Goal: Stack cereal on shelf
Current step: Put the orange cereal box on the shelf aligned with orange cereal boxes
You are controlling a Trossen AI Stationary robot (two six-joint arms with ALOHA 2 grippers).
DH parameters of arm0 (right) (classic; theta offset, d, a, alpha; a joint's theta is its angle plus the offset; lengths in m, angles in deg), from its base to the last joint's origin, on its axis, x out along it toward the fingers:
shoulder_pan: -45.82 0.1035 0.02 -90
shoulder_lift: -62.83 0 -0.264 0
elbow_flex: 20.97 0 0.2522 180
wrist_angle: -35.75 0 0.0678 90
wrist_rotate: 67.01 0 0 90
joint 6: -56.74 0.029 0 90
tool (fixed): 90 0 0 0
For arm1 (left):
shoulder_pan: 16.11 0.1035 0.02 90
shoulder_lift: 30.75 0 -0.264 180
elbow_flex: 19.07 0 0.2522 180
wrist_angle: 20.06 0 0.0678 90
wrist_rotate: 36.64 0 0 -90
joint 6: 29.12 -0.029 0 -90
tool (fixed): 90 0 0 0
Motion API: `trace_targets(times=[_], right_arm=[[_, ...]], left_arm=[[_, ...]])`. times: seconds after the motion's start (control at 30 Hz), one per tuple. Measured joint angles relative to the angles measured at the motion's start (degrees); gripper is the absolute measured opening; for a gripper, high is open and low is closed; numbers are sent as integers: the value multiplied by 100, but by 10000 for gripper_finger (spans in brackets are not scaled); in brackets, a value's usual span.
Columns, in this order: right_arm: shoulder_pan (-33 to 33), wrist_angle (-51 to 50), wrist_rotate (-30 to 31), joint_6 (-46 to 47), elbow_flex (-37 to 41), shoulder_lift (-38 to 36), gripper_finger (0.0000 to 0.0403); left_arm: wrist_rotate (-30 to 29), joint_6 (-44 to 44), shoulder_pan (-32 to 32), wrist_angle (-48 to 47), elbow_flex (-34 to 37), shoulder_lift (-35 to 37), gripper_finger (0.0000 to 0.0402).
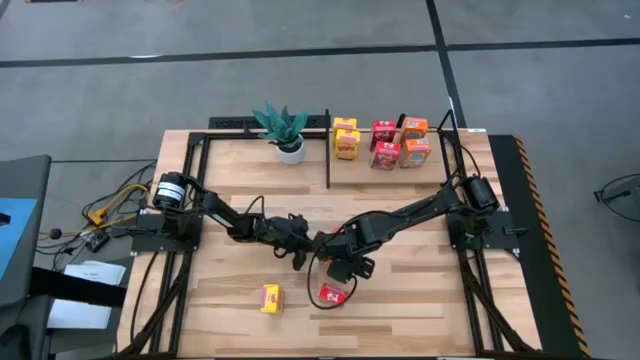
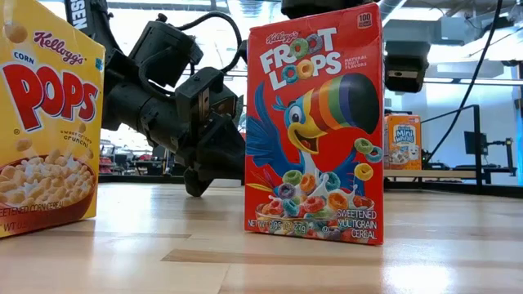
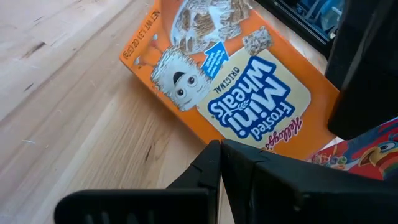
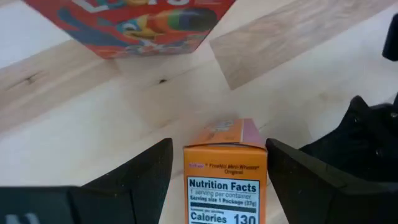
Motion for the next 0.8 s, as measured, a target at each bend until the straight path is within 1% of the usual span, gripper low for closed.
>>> trace_targets(times=[0.3, 0.4, 0.67, 0.8], right_arm=[[0, 167, 5, 552, 138, -9, 276], [-2, 167, 9, 609, 138, -11, 255], [-4, 114, 11, 611, 136, -11, 183], [-4, 52, 9, 611, 101, -11, 166]], left_arm=[[-17, -12, -4, 18, 0, -2, 0], [-17, -16, -4, 18, 0, -2, 0], [-16, -21, -4, 17, 0, -2, 0], [-13, -40, -4, -1, 0, -2, 0]])
